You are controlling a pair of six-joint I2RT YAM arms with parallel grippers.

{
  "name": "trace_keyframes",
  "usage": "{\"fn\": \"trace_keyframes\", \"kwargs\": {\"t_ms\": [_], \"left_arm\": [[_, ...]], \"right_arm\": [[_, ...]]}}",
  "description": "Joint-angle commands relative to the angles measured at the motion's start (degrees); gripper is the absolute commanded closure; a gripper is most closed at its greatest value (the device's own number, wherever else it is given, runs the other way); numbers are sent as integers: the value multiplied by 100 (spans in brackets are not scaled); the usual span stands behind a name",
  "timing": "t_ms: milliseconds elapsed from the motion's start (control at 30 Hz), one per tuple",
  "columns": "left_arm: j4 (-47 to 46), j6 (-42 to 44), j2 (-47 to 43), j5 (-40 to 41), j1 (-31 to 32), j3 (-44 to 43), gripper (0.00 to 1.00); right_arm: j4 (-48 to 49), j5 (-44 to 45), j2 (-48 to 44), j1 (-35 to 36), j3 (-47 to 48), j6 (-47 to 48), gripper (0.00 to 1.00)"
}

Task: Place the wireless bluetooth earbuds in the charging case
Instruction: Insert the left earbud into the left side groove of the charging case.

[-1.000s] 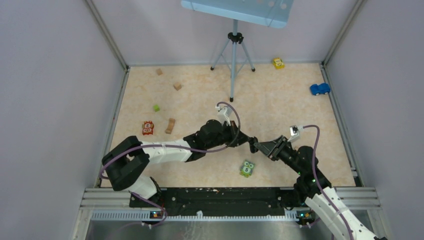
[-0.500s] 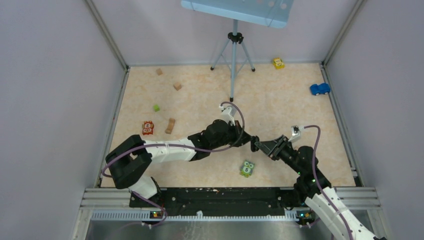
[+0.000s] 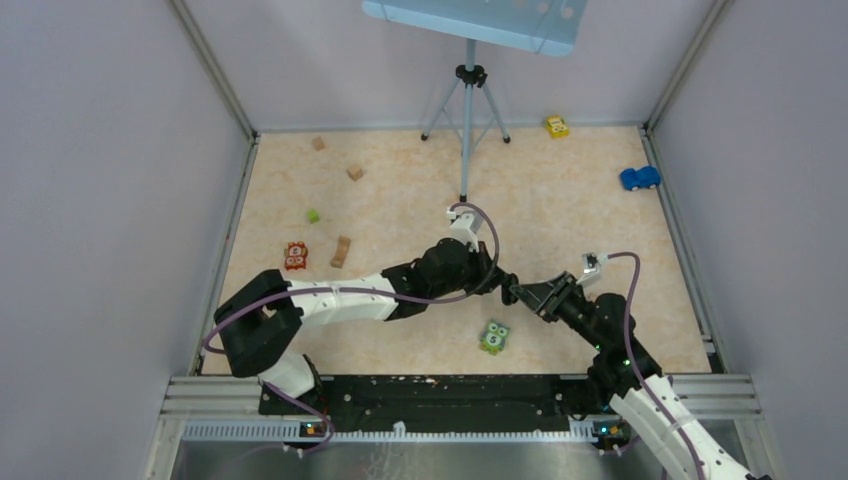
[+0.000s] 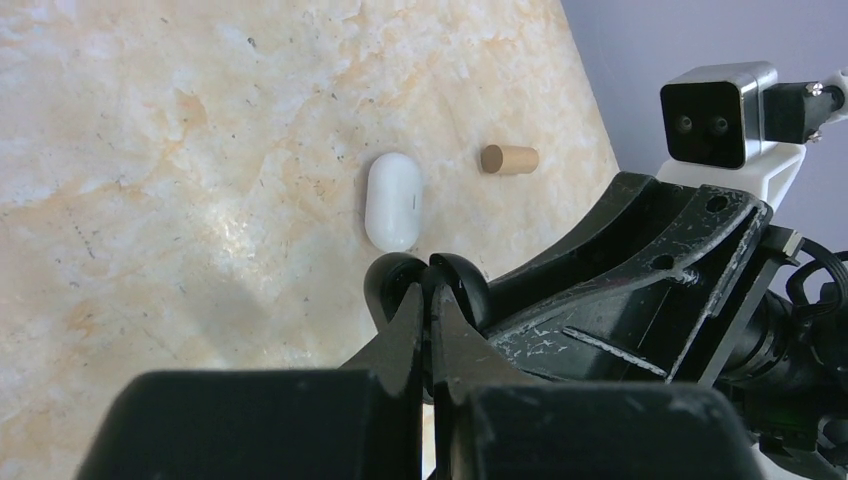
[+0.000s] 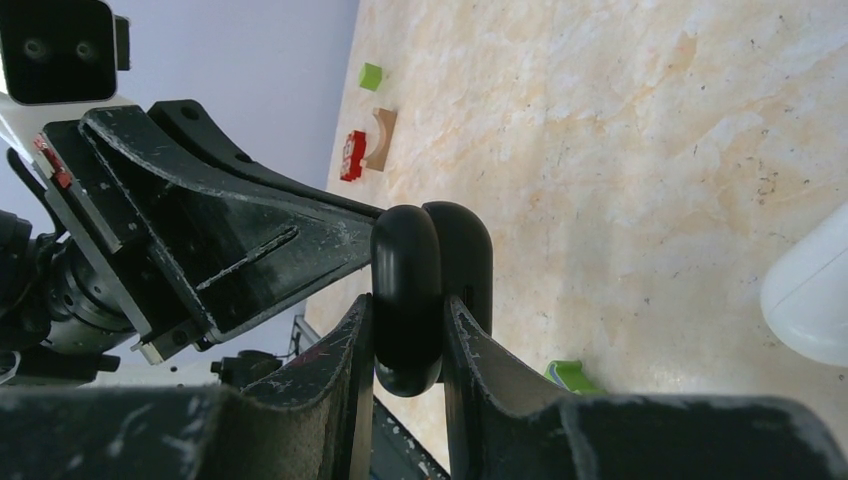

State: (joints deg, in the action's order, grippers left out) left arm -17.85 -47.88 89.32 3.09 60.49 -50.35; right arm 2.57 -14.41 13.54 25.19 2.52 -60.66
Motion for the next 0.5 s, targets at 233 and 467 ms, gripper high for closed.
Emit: {"fn": "trace_keyframes", "kwargs": {"t_ms": [233, 467], "left_arm": [[267, 204, 32, 194, 108, -372, 77], [363, 224, -145, 351, 110, -335, 78]], "right_arm": [[377, -97, -70, -19, 38, -48, 95], [377, -97, -69, -19, 21, -49, 95]]}}
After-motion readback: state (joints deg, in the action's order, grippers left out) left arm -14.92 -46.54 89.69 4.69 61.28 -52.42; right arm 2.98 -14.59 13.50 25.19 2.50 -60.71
